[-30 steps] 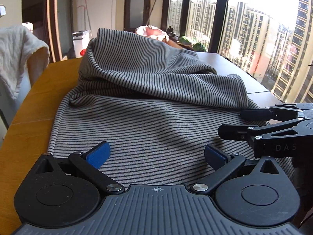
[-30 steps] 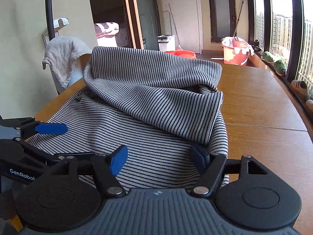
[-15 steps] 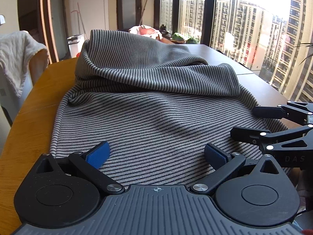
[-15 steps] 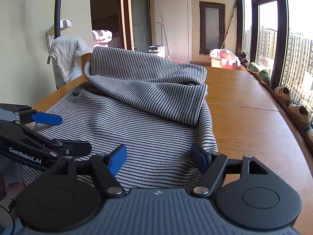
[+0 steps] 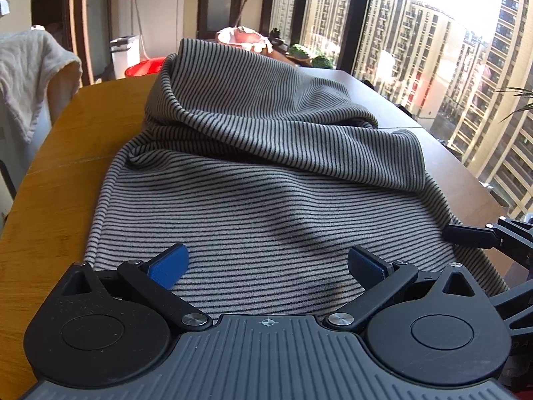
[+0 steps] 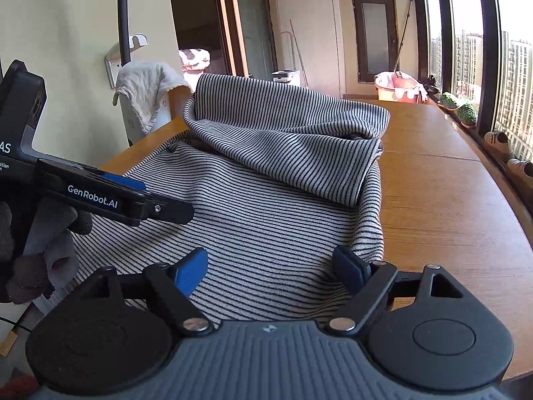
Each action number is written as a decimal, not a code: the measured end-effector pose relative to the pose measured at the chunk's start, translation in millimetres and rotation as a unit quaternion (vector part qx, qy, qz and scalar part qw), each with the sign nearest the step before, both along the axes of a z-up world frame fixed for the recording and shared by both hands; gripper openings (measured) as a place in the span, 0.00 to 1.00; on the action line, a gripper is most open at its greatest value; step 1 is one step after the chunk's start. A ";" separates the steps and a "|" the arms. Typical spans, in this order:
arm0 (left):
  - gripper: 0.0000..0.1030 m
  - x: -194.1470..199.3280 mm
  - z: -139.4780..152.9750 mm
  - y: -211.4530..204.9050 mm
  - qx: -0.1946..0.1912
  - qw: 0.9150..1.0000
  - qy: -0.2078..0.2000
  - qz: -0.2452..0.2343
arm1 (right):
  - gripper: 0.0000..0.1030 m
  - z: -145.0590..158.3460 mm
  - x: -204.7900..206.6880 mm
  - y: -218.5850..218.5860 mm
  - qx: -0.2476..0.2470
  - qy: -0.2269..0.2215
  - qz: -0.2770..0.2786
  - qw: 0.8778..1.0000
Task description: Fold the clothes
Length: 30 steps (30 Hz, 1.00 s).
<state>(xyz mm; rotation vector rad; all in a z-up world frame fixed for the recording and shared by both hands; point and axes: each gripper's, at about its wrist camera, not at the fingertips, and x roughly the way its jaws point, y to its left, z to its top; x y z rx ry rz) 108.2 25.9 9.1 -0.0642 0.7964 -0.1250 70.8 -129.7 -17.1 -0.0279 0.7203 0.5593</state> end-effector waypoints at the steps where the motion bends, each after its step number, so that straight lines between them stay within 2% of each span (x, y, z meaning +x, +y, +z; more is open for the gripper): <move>1: 1.00 4.5 1.6 2.2 -0.002 1.000 0.001 -0.001 | 0.79 0.0 2.5 -3.2 0.002 -0.005 -0.002 1.000; 3: 1.00 16.1 3.1 2.4 0.004 1.000 -0.004 -0.005 | 0.75 2.1 8.8 -6.7 0.006 -0.018 -0.016 1.000; 5: 1.00 26.4 2.3 1.7 0.016 1.000 -0.012 -0.005 | 0.74 12.1 12.2 -9.2 0.006 -0.043 -0.027 0.999; 8: 1.00 42.1 -0.6 2.3 0.028 0.999 -0.021 -0.004 | 0.74 27.1 18.3 -6.6 -0.020 -0.091 -0.027 0.995; 12: 1.00 60.7 -2.0 4.8 0.027 0.999 -0.020 -0.001 | 0.75 25.8 47.7 8.3 -0.067 -0.082 0.007 0.994; 14: 1.00 63.2 -0.7 4.5 0.031 0.999 -0.024 -0.001 | 0.75 11.9 62.0 18.8 -0.100 -0.072 0.025 0.992; 15: 1.00 64.5 -0.1 4.3 0.033 0.999 -0.027 -0.001 | 0.75 5.9 63.9 23.4 -0.118 -0.081 0.030 0.989; 16: 1.00 63.4 0.3 3.2 0.039 0.999 -0.032 -0.002 | 0.68 0.0 65.9 28.0 -0.137 -0.090 0.034 0.986; 17: 1.00 60.0 0.4 1.2 0.048 0.998 -0.040 -0.003 | 0.56 -5.3 67.7 32.1 -0.153 -0.099 0.038 0.983; 18: 1.00 56.6 0.5 -0.8 0.057 0.997 -0.048 -0.004 | 0.30 -6.6 68.6 32.8 -0.156 -0.101 0.040 0.982; 21: 1.00 50.1 2.9 -4.0 0.091 0.992 -0.084 -0.011 | 0.14 5.2 72.7 17.4 -0.103 -0.089 0.025 0.990; 26: 1.00 42.0 4.0 -26.3 0.140 0.978 -0.149 -0.034 | 0.10 38.3 83.0 -27.0 0.027 -0.044 -0.003 0.999; 30: 1.00 40.4 2.2 -51.5 0.180 0.962 -0.198 -0.057 | 0.10 47.9 86.7 -40.7 0.084 -0.011 0.005 0.996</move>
